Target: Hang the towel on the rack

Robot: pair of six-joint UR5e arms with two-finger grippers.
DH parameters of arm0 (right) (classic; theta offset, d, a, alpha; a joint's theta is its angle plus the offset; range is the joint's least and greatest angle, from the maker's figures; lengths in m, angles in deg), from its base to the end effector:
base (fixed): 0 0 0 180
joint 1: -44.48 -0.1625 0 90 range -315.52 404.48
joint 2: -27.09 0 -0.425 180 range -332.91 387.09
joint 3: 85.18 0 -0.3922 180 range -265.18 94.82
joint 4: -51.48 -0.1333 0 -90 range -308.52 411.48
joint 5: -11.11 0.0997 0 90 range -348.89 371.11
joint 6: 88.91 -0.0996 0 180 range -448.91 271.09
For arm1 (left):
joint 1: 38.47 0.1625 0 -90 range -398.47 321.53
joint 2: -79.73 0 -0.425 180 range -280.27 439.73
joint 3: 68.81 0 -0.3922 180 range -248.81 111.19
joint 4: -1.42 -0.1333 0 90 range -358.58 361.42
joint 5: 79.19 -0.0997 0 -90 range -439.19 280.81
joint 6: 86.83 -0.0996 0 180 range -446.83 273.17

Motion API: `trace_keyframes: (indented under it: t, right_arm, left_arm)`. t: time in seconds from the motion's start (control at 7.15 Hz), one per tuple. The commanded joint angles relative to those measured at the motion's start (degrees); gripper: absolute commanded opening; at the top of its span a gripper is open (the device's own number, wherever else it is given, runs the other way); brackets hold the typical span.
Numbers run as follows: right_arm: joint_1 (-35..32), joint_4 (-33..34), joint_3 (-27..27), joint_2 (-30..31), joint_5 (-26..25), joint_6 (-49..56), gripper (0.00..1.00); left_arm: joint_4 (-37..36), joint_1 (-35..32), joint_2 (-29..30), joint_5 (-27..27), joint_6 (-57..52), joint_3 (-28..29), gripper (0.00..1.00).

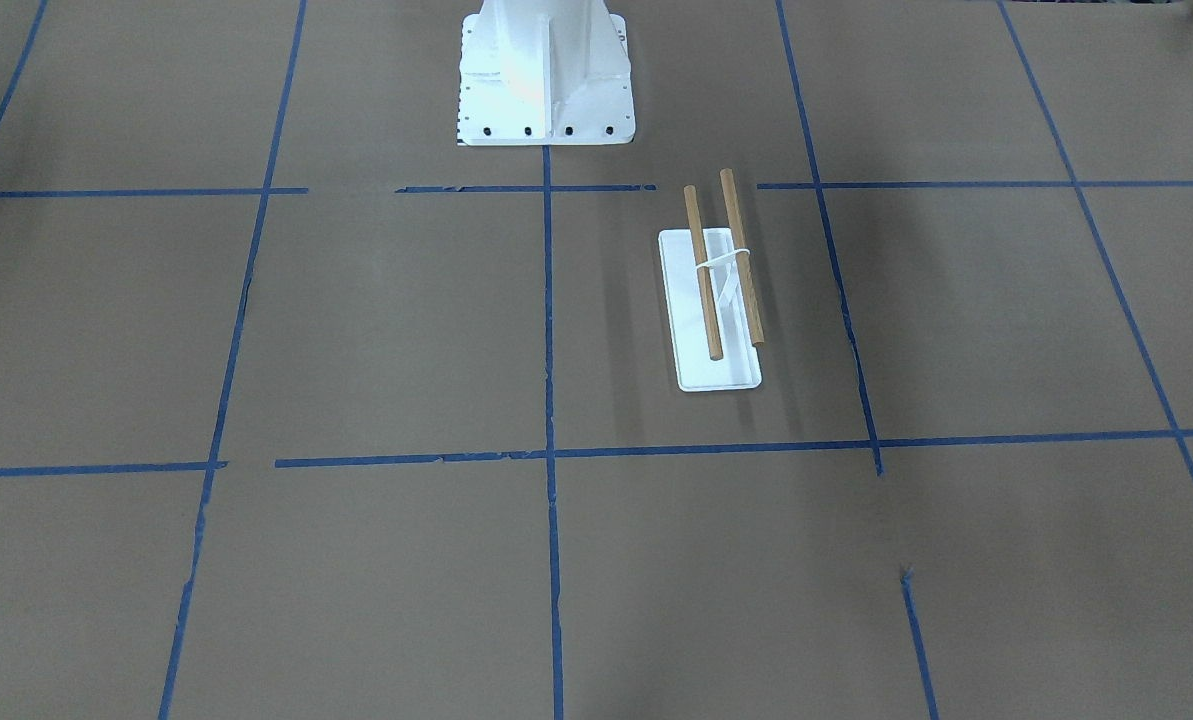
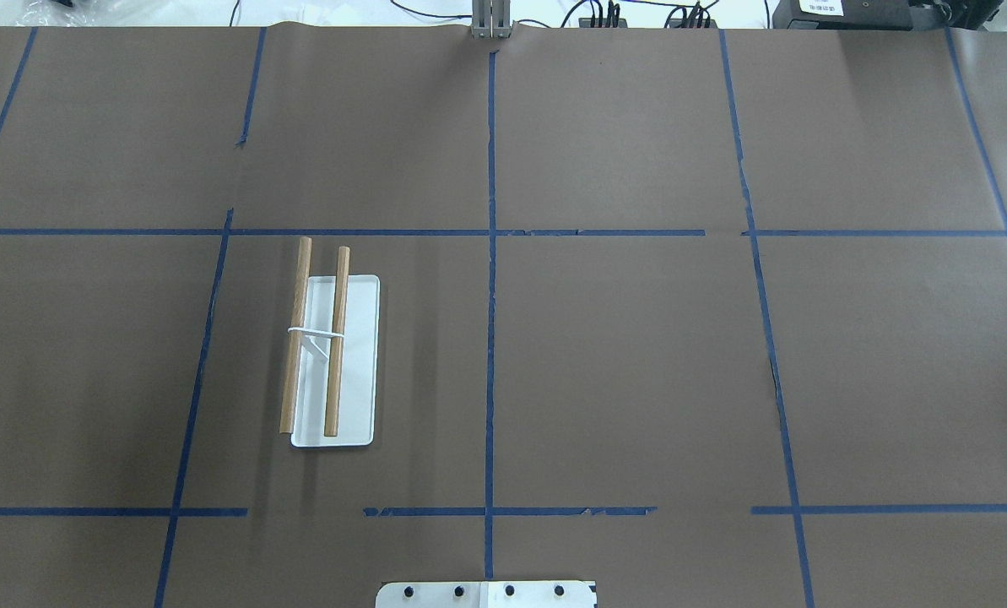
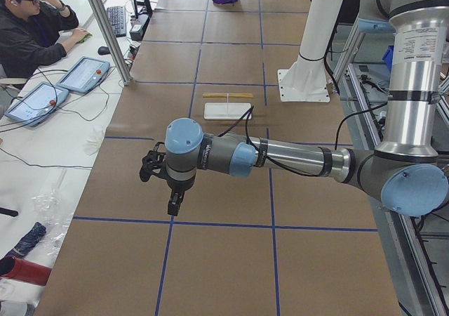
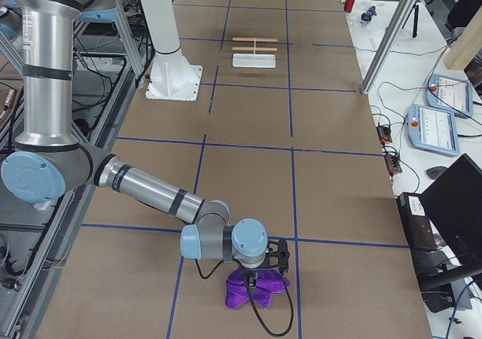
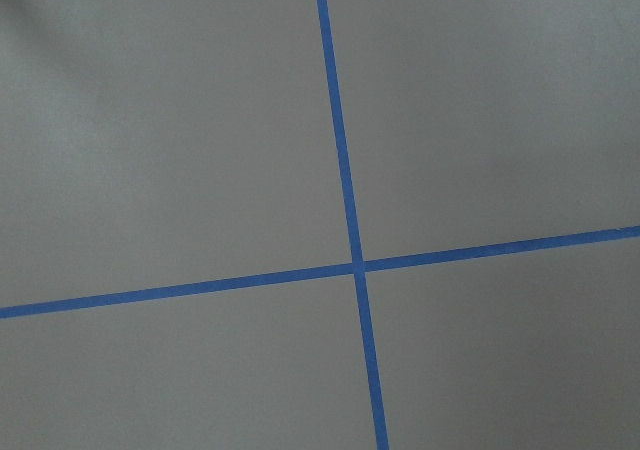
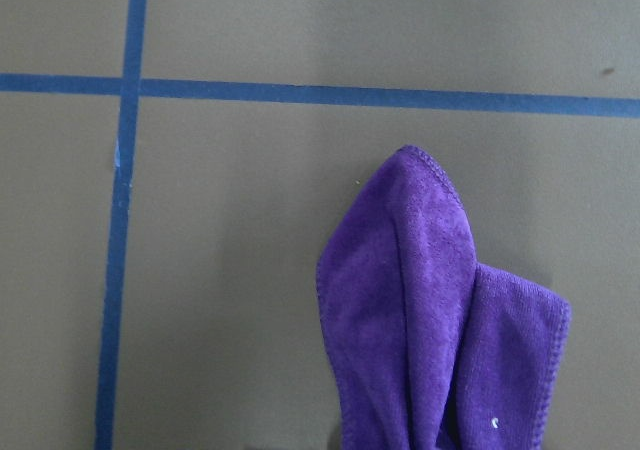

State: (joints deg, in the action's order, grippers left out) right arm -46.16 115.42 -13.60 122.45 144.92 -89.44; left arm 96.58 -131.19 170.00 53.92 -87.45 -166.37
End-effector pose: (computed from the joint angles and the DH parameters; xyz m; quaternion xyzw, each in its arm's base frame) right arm 0.0691 -0.4209 0.8116 0.0188 -0.3730 0.0020 0.9276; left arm -0.0891 -0.5004 0.5825 0.1158 0.3618 0.0246 0.9247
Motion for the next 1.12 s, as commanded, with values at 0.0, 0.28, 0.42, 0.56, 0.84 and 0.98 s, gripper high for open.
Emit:
trace_keyframes:
  t: [0.0, 0.28, 0.42, 0.56, 0.84, 0.98]
  right_arm:
    - [1.2, -0.3, -2.6, 0.6, -1.6, 0.3, 1.00]
    - [1.2, -0.2, -3.7, 0.9, -3.4, 0.4, 1.00]
    - [1.3, -0.3, -4.3, 0.9, -3.5, 0.3, 1.00]
    - [1.3, -0.2, -4.4, 0.9, -3.5, 0.3, 1.00]
    - [1.6, -0.4, -4.7, 0.9, -3.7, -0.1, 0.60]
    - [2.0, -2.0, -4.7, 0.9, -6.1, 0.3, 0.01]
  left_arm:
    - [0.0, 0.0, 0.0, 0.0, 0.0, 0.0, 1.00]
    - [0.0, 0.0, 0.0, 0.0, 0.0, 0.0, 1.00]
    - [0.0, 0.0, 0.0, 0.0, 0.0, 0.0, 1.00]
    - [0.1, 0.0, 0.1, 0.0, 0.0, -0.1, 1.00]
    - [0.0, 0.0, 0.1, 0.0, -0.1, -0.2, 1.00]
    - [-0.1, -0.2, 0.1, 0.0, -0.1, -0.4, 1.00]
